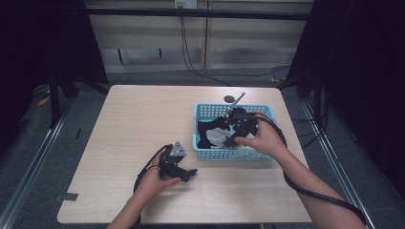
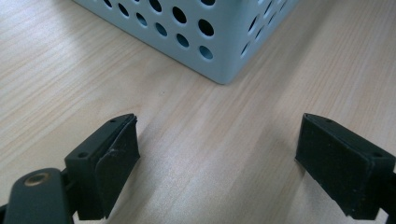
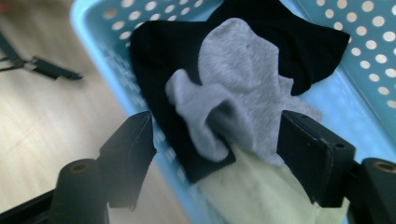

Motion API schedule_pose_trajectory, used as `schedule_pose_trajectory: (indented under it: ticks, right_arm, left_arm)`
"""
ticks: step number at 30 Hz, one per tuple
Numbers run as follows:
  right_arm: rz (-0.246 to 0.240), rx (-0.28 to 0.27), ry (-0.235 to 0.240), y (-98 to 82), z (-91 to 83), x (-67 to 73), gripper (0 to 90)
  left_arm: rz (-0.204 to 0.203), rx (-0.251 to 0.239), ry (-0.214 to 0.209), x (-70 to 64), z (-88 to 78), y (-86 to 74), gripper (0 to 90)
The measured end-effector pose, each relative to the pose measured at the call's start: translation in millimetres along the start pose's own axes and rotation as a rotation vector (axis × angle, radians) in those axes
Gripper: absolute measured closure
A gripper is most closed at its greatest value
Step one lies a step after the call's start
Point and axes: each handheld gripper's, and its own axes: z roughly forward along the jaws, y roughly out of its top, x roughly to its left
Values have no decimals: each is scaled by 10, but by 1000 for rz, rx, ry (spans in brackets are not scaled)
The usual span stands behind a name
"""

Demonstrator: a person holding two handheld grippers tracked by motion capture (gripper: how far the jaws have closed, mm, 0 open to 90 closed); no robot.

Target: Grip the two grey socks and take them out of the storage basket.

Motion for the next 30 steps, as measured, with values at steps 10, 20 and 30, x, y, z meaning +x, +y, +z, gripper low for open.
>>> schedule_pose_trajectory:
  ticks: [10,20,30]
  right_arm:
    - [-16,127,22,152,382,-71,416]
    - [4,186,54,161,315,-162,840]
    - [22,147,46,118,40,-273,847]
  left_arm:
    - [2,1,-1,3,2,1,119]
    - [1,1,-3,2,2,2,118]
    - [1,1,-2,2,2,2,118]
